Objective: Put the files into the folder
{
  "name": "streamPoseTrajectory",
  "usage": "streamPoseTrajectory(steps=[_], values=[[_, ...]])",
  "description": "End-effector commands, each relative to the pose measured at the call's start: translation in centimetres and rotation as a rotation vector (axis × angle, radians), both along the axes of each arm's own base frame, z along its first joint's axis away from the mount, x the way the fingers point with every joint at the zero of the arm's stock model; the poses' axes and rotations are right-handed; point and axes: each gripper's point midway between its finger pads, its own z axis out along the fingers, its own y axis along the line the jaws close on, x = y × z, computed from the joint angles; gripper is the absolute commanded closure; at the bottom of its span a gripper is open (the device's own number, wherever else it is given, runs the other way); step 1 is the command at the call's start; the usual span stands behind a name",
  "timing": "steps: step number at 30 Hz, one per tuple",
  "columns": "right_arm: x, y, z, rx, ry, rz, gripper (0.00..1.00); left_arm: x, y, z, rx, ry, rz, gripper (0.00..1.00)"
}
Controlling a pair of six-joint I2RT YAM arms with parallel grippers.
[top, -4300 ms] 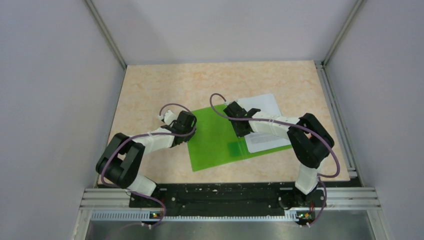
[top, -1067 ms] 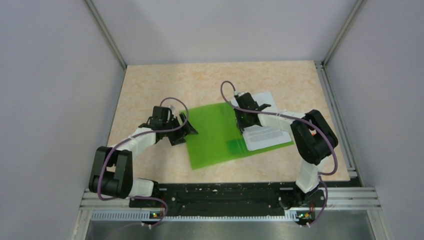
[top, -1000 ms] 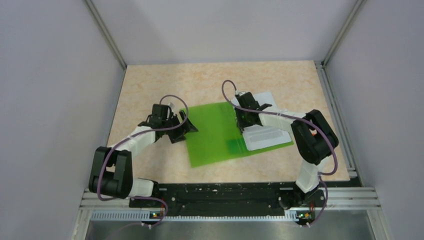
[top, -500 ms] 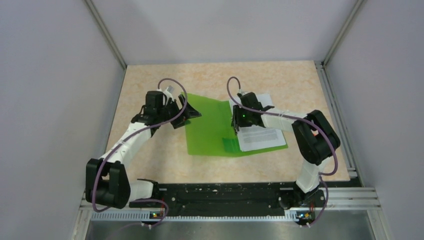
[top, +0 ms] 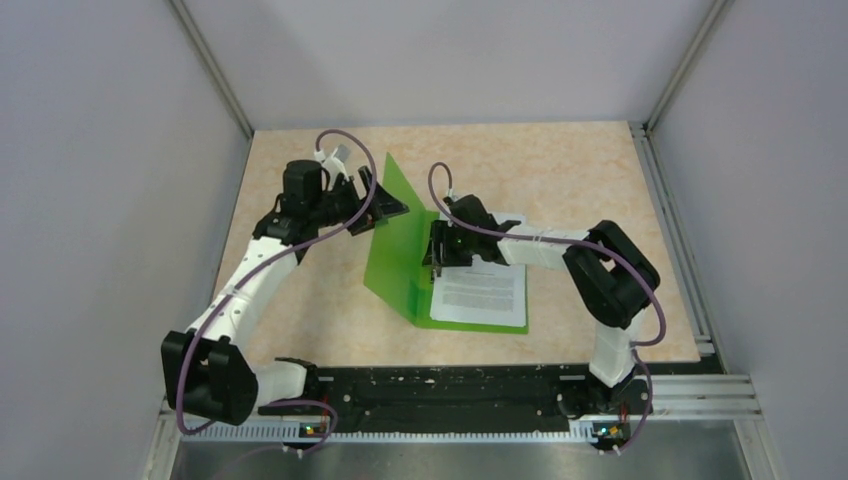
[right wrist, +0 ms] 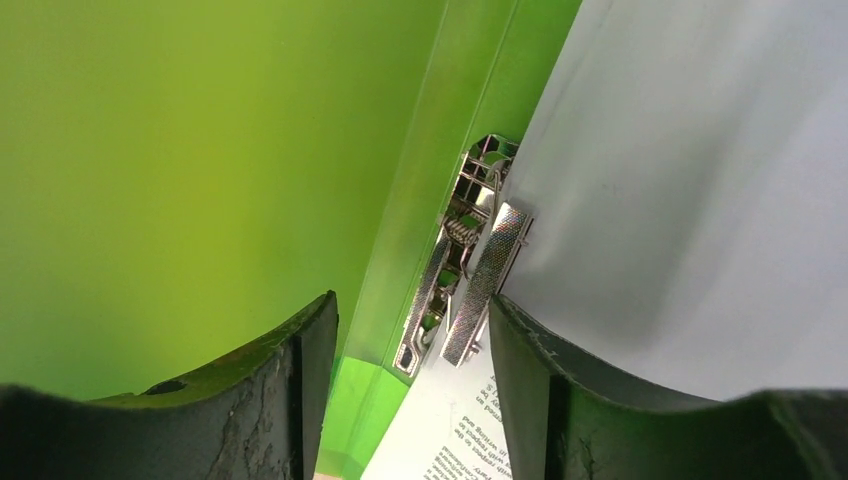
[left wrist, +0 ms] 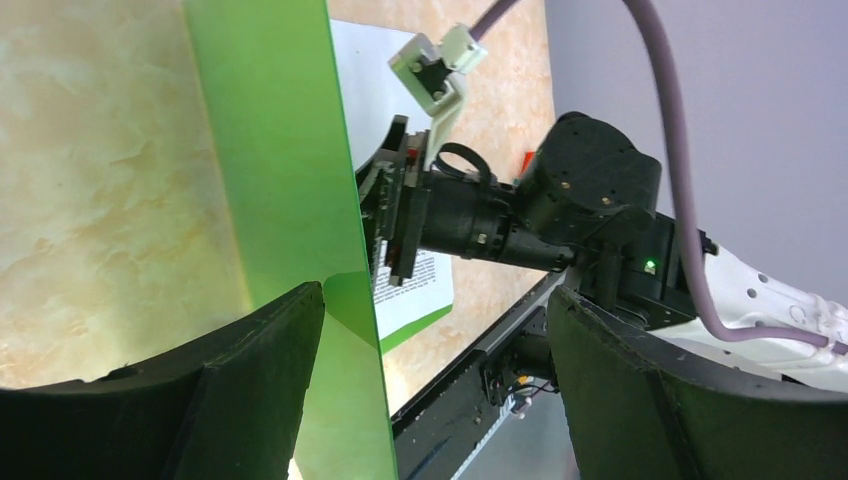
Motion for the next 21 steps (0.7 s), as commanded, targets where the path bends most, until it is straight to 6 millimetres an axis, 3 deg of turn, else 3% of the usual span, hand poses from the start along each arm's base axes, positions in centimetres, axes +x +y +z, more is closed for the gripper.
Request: streamPoseTrajectory(steps=[1, 8, 14, 21], values=[[1.2, 1.2, 3.2, 0.047, -0.045, -0.021, 0.41, -0.7, -1.3, 3.9, -0.024, -0.103, -0.05, 0.14], [2.1, -2.4, 7.0, -0.035, -0.156, -0.06, 0.36, -1.9, -3.3, 4.5, 0.028, -0.132, -0.09, 0.13], [2.8, -9.1, 11.6, -0.109, -0.27, -0.2, 0.34, -3.0, -6.3, 4.7, 0.041, -0.14, -0.163, 0.13], [2.5, -16.3, 18.6, -0.175, -0.446, -0.37, 0.29, -3.7, -10.0, 4.1, 0.038, -0.131, -0.262, 0.12]])
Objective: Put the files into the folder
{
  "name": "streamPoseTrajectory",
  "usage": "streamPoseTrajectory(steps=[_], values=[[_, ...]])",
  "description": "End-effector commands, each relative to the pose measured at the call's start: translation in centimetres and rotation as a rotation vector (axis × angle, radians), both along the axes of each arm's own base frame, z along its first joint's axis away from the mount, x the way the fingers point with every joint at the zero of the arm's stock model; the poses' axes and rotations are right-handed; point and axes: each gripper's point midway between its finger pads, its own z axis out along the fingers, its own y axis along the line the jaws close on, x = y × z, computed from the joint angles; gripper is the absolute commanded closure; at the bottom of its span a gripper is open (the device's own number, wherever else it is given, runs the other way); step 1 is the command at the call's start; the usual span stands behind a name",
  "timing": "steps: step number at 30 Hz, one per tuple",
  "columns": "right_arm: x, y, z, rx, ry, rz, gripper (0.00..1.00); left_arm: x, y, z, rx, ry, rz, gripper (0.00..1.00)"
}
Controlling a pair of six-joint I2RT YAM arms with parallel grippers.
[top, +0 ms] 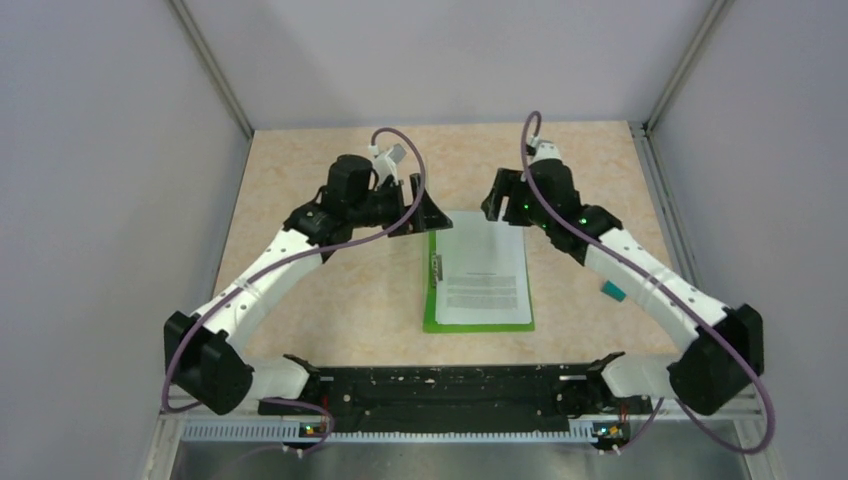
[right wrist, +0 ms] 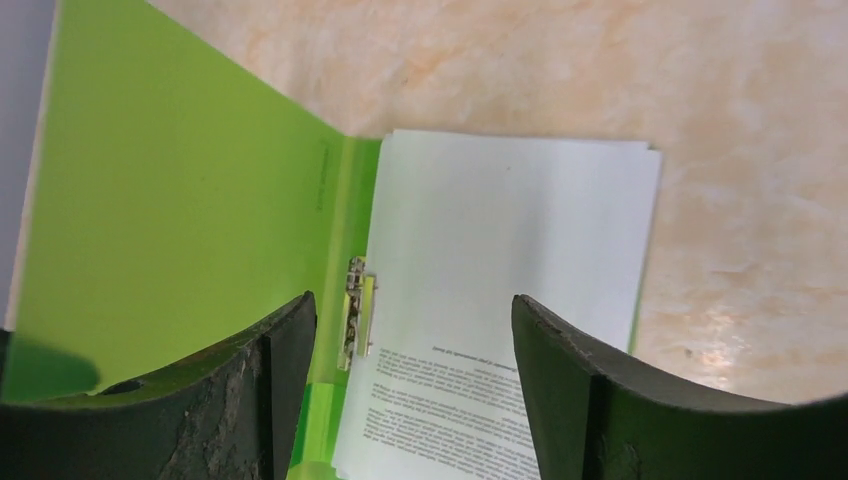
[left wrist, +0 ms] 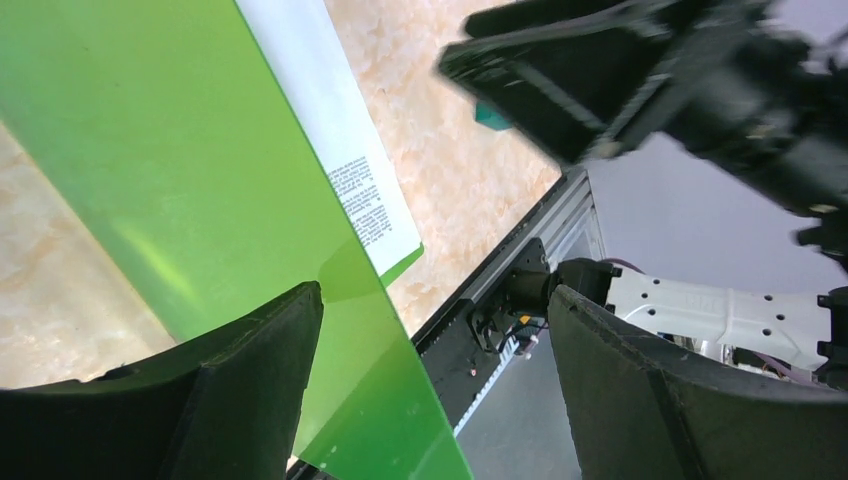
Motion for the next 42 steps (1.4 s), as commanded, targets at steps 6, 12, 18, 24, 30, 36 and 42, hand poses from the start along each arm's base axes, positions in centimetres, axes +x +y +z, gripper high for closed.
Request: streamPoseTrajectory(steps=[6, 12, 18, 24, 30, 36, 42], values=[[-1.8, -6.1, 6.9, -0.091, -0.167, -0.135, 0.28, -0.6, -6.1, 0.1, -0.047, -0.022, -0.153, 0.08], [-2.4, -7.1, 7.9, -0.106, -0.182, -0.154, 0.27, -0.8, -9.6, -1.7, -0.11, 0.039, -0.234, 0.01], [-2.8, -8.5, 8.9, -0.136, -0.21, -0.195, 0.26, 0.2, -11.0, -5.4, -0.101, 0.109, -0.224, 0.01], [-2.9, -8.3, 7.7, -0.144, -0.184, -0.184, 0.26, 0.9, -12.0, -10.0, -0.09, 0.19, -0.22, 0.01], [-2.9, -7.6, 5.6, -0.144, -0.143, -0.156, 0.25, 1.3, -12.2, -15.0, -0.044, 0.286, -0.182, 0.01], [-2.9, -6.8, 3.0, -0.15, -0.088, -0.127, 0.25, 1.5, -11.6, -20.4, 0.045, 0.374, -0.121, 0.01], [-2.9, -6.4, 1.6, -0.141, -0.057, -0.121, 0.25, 1.2, -10.8, -22.1, 0.087, 0.393, -0.111, 0.01]])
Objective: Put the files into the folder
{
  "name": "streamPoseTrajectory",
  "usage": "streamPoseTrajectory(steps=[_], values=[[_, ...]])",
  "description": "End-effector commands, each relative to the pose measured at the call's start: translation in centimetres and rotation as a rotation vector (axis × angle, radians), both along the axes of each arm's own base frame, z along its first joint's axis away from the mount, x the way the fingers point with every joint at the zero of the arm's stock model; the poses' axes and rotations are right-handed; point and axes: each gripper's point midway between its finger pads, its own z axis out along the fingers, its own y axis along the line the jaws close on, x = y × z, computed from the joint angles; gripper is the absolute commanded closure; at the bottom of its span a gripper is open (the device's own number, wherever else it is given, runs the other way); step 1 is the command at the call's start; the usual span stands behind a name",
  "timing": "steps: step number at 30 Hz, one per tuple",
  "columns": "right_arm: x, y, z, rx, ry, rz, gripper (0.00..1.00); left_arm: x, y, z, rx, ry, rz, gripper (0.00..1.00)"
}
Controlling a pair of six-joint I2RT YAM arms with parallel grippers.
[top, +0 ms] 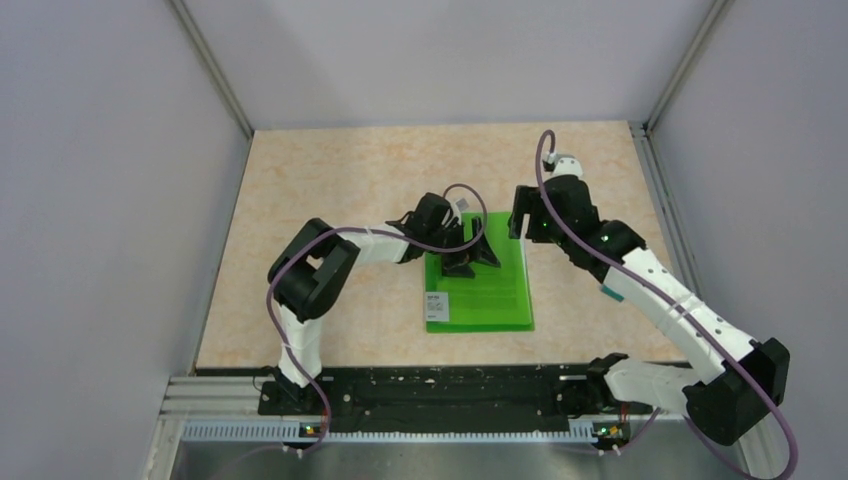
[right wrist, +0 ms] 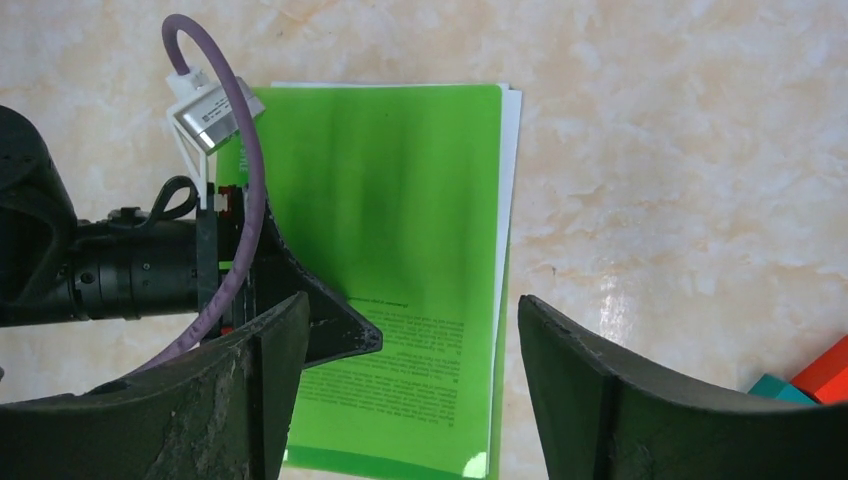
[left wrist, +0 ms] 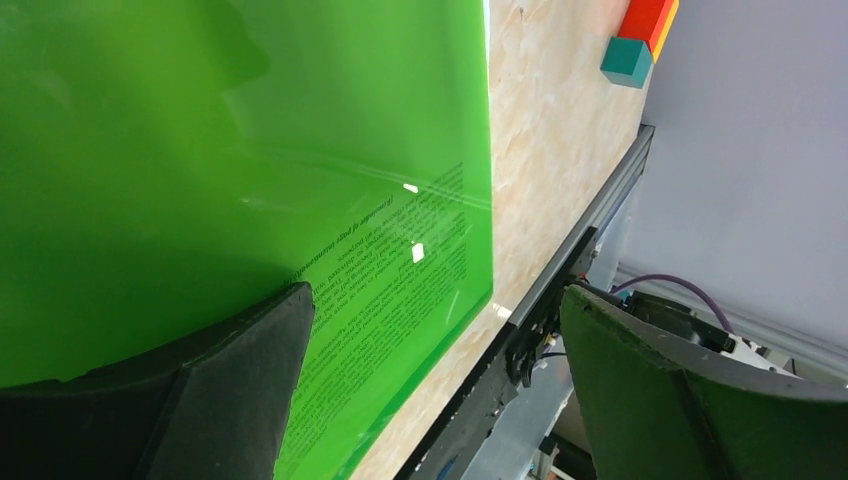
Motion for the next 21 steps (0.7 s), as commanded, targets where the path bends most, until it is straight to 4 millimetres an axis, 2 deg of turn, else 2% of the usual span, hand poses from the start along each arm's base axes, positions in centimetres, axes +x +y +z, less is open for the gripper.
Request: streamPoseTrajectory(steps=[1, 5, 8, 10, 13, 21], values=[[0.7, 0.9, 0.4, 0.052, -0.021, 0.005, 0.25, 0.0, 0.7, -1.2, 0.045, -0.026, 0.008, 0.01], [0.9, 1.5, 0.0, 0.072, -0.017, 0.013, 0.23, 0.2, 1.5, 1.6, 0.074, -0.094, 0.008, 0.01], [1.3, 2.0, 0.1, 0.088, -0.02, 0.02, 0.2, 0.5, 3.0, 3.9, 0.133, -0.166, 0.029, 0.01], [1.7, 2.5, 0.4, 0.107, -0.03, 0.029, 0.18, 0.9, 4.4, 6.1, 0.161, -0.233, 0.062, 0.01], [2.2, 3.2, 0.7, 0.129, -0.042, 0.038, 0.16, 1.6, 7.3, 8.2, 0.247, -0.309, 0.134, 0.01], [3.1, 3.8, 0.7, 0.132, -0.047, 0.044, 0.14, 3.6, 17.0, 13.8, 0.546, -0.541, 0.466, 0.01]])
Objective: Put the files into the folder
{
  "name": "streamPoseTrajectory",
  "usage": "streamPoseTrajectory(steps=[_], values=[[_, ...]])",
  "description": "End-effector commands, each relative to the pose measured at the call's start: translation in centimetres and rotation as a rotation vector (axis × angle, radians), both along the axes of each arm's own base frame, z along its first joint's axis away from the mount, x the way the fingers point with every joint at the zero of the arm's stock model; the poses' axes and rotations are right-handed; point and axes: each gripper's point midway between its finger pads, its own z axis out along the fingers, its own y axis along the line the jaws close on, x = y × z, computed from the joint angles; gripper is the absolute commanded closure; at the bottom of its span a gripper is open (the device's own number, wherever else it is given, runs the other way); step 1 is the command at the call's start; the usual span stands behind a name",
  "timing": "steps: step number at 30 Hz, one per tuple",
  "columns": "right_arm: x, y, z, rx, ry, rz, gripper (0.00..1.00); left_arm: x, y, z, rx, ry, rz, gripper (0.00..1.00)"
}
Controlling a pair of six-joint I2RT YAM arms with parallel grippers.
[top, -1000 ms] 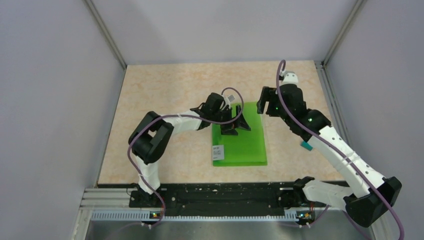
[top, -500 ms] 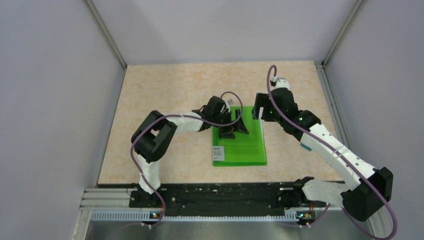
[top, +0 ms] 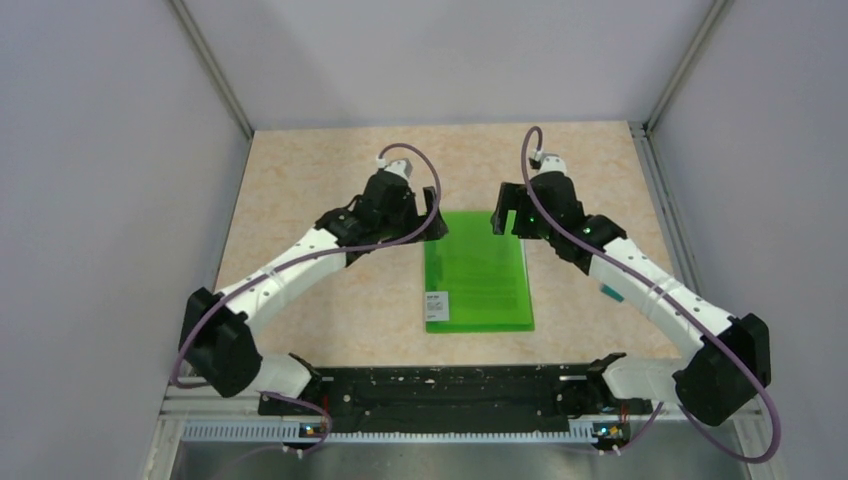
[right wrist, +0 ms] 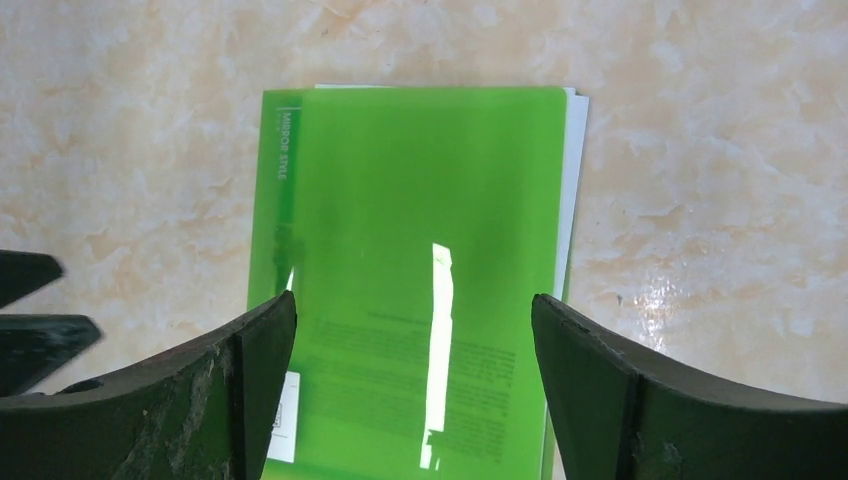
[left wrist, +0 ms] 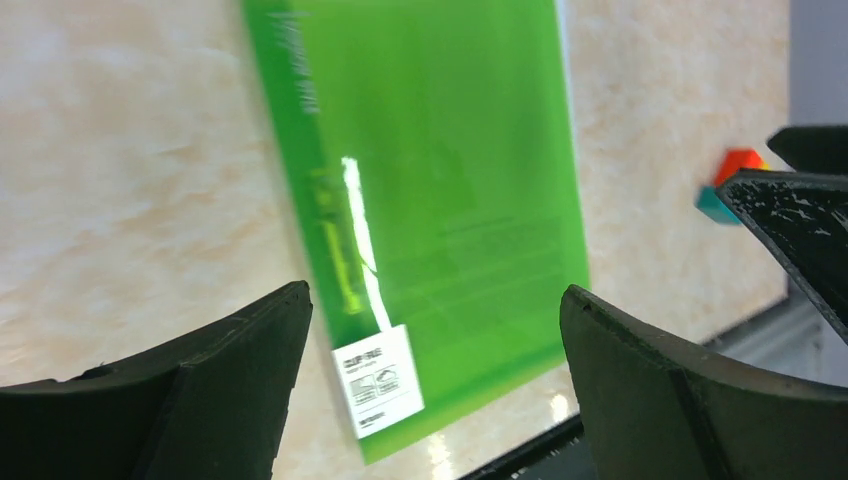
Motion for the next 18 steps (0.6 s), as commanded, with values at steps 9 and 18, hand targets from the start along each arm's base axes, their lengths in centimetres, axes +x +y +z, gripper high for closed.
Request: streamPoseTrajectory(steps=[9, 18], values=[[2.0, 1.3, 2.3, 0.046, -0.08, 0.014, 0.13, 0.8, 9.7, 5.0, 0.229, -0.241, 0.304, 0.01], [2.0, 1.1, 2.1, 0.037, -0.085, 0.012, 0.13, 1.0, 10.1, 5.0, 0.222, -0.243, 0.347, 0.01]])
